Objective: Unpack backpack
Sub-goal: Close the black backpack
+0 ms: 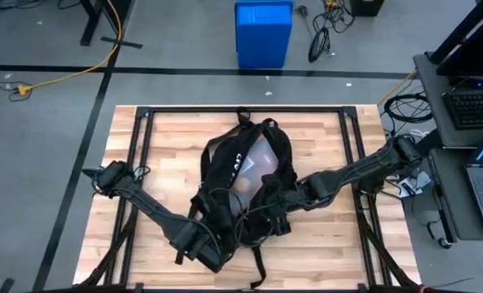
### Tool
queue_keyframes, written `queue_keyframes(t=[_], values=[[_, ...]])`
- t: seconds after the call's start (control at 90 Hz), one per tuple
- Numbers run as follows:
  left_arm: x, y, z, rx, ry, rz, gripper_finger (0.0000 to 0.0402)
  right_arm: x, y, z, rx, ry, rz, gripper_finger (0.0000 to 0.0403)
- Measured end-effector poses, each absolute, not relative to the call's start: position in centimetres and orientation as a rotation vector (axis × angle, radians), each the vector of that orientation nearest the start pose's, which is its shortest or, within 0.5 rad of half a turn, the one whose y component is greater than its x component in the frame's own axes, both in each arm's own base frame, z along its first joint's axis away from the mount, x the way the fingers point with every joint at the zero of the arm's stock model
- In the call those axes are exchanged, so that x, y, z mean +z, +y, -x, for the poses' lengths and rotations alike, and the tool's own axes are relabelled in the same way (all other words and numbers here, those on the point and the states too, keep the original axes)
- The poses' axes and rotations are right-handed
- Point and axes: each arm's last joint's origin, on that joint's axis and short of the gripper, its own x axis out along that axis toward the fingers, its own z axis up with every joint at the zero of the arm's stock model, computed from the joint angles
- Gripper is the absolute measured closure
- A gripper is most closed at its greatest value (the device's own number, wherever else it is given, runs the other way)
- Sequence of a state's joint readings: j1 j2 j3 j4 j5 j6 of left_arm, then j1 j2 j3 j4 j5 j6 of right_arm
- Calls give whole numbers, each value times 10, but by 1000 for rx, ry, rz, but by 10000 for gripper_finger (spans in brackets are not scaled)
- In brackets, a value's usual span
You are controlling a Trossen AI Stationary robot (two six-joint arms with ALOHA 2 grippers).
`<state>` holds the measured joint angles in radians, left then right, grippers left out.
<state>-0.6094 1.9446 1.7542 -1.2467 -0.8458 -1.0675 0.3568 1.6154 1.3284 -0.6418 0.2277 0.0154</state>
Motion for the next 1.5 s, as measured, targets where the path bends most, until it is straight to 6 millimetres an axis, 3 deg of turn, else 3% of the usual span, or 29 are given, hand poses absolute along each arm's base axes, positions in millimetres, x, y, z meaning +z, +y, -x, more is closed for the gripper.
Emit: queue_keyframes(t=[0.211, 0.411, 0.622, 0.778, 1.067, 1.256, 1.5], values=[[274, -209, -337, 654, 683, 115, 155, 287, 104, -315, 110, 1000, 371, 181], [243, -225, -358, 626, 655, 185, 155, 284, 102, -311, 182, 1051, 515, 181], [221, -240, -376, 621, 565, 375, 155, 284, 103, -311, 231, 1044, 601, 181], [218, -250, -369, 633, 558, 495, 165, 284, 103, -311, 211, 1042, 566, 181], [215, -267, -358, 591, 642, 650, 251, 281, 115, -309, 221, 1056, 450, 181], [213, -264, -355, 658, 653, 740, 290, 272, 129, -315, 254, 1035, 462, 181], [209, -258, -348, 759, 705, 806, 295, 257, 135, -322, 264, 1065, 476, 181]])
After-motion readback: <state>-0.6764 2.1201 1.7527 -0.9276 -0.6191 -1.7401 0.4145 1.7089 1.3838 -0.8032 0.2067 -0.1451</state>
